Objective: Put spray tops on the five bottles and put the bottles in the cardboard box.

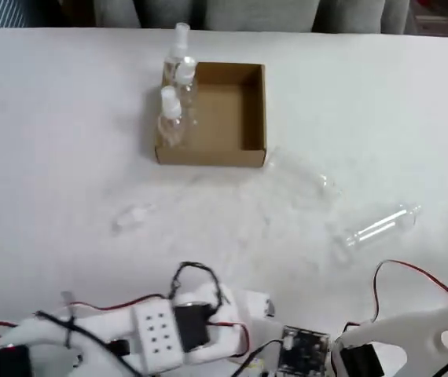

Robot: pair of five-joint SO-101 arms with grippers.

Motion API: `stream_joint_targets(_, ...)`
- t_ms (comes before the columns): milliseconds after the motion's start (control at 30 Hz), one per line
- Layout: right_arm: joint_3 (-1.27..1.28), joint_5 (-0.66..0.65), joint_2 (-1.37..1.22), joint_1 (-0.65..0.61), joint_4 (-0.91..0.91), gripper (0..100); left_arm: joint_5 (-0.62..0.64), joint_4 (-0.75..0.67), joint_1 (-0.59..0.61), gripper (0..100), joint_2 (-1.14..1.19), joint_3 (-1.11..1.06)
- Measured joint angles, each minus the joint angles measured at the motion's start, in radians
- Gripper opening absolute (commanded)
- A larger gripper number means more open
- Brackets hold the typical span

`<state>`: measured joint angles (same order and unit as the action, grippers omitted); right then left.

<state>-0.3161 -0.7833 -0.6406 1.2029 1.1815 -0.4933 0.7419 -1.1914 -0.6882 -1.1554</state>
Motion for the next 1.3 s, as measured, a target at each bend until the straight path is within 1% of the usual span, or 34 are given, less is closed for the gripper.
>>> stream_joint_targets(167,0.0,0.0,0.0,0.0,0.0,1.6,0.0,-0.071,-0.003,24,0.204,0.094)
stream_joint_targets(367,0.0,0.0,0.0,0.0,0.0,1.6,0.003,-0.123,-0.037,24,0.371,0.187)
stream_joint_targets(600,0.0,0.0,0.0,0.0,0.0,1.6,0.115,-0.198,-0.035,24,0.572,0.301)
stream_joint_targets(667,0.0,0.0,0.0,0.002,0.0,1.6,0.14,-0.198,-0.037,21,0.592,0.311)
stream_joint_targets(733,0.0,0.0,0.0,0.002,0.0,1.6,0.152,-0.198,-0.037,13,0.595,0.311)
stream_joint_targets(800,0.0,0.0,0.0,0.002,0.0,1.6,0.152,-0.198,-0.04,3,0.597,0.311)
stream_joint_targets(833,0.0,0.0,0.0,0.002,0.0,1.6,0.152,-0.198,-0.041,1,0.597,0.311)
stream_joint_targets(900,0.0,0.0,0.0,0.002,0.0,1.6,0.152,-0.198,-0.041,4,0.601,0.311)
stream_joint_targets(967,0.0,0.0,0.0,0.002,0.0,1.6,0.152,-0.198,-0.044,2,0.601,0.313)
stream_joint_targets(1300,-0.015,0.0,0.0,0.003,0.0,1.6,0.153,-0.18,-0.048,2,0.601,0.325)
